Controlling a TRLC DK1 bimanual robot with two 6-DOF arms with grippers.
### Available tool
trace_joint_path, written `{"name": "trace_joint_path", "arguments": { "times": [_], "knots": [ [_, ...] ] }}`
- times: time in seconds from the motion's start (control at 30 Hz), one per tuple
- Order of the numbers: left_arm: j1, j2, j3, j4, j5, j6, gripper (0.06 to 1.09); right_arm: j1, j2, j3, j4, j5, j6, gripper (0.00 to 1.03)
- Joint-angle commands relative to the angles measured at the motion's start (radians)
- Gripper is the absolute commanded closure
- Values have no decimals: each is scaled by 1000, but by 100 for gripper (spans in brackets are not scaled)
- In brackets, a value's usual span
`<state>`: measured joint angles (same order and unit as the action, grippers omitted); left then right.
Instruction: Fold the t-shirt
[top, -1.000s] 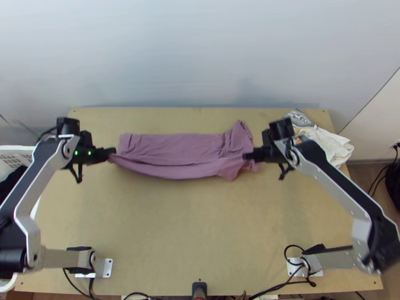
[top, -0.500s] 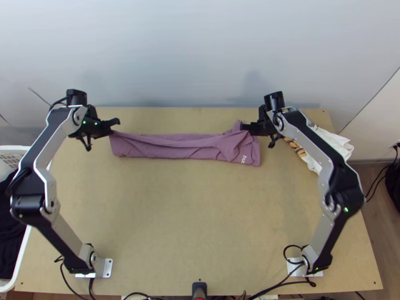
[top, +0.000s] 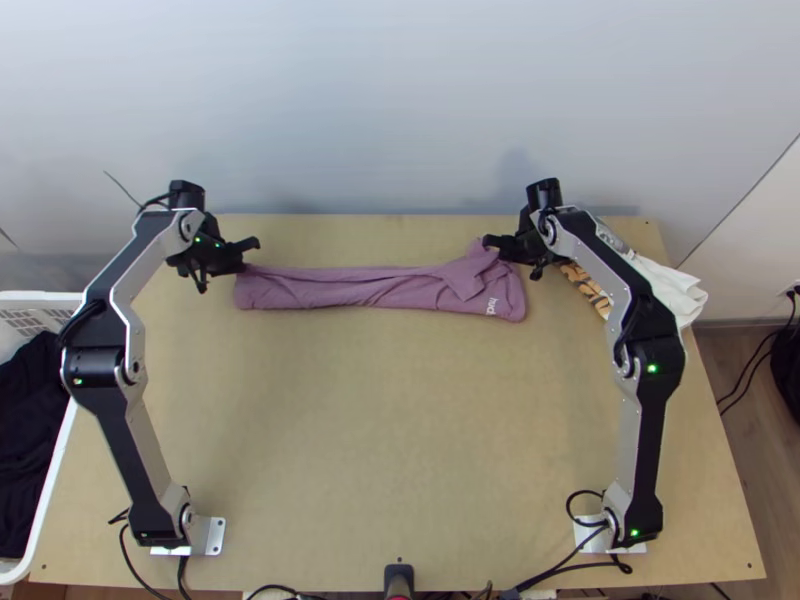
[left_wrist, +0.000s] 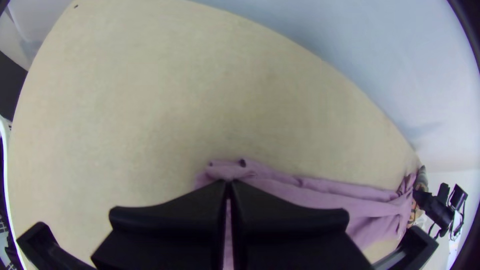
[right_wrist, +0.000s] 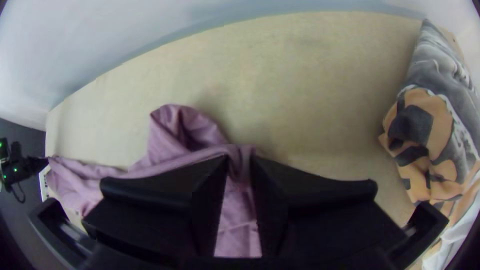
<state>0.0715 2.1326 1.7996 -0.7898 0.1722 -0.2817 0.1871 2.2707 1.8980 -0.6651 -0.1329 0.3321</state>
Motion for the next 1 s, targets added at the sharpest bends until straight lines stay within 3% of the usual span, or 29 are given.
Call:
{"name": "trace_joint_path", "arguments": {
  "times": [0.0,0.03,0.07,0.13,0.33,0.6,0.97],
  "knots": [
    [-19,23,24,1,-3,4,67,-20,75,105,-62,-14,76,34],
    [-22,10,23,0,-3,12,45,-18,73,121,-87,-19,88,18],
    [-24,-3,23,-11,-3,13,24,-15,72,138,-114,-24,91,8],
    [-26,-23,23,-37,-3,19,10,-11,66,167,-156,-48,93,4],
    [-15,-132,-29,-66,-2,52,10,20,0,207,-248,-102,93,4],
    [-12,-243,-247,-40,-5,113,10,89,-62,210,-321,-168,88,4],
    [-33,-177,-302,77,-42,99,11,167,-74,234,-330,-180,68,4]
  ]
}}
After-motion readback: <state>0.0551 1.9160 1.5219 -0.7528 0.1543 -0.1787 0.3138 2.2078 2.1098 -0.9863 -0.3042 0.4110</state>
